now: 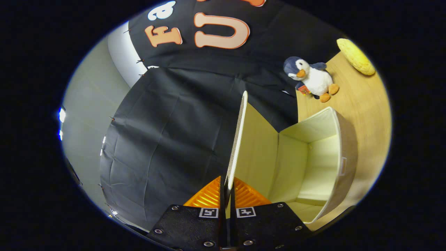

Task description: Open the storage box then place both shoes into the box .Put the left shoe in first, then the right shoe, with the right side of both shoes facing outward in a uniform manner.

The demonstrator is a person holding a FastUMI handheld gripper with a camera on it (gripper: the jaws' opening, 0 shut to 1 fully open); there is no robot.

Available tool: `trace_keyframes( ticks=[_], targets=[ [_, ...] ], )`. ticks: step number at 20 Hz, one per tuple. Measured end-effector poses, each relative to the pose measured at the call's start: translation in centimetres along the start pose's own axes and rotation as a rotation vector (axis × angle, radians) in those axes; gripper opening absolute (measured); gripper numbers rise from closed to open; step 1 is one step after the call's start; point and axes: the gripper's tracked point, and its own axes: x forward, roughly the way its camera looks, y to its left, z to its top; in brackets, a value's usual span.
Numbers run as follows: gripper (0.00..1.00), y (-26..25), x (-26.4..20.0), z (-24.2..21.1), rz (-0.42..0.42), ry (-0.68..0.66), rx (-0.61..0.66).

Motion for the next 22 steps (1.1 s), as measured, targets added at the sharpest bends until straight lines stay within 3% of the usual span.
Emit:
trace_keyframes(
  ticks=[8,18,20,22],
  targets=[
    [0.05,3.6,8.9,-2.1,-0.037,0.087,-0.042],
    [0.07,3.2,20.0,-8.8,-0.191,0.256,-0.042],
    [0.15,2.2,20.8,-9.0,-0.208,0.265,-0.047],
    [0.39,1.7,20.4,-8.5,-0.203,0.265,-0.067]
  ],
)
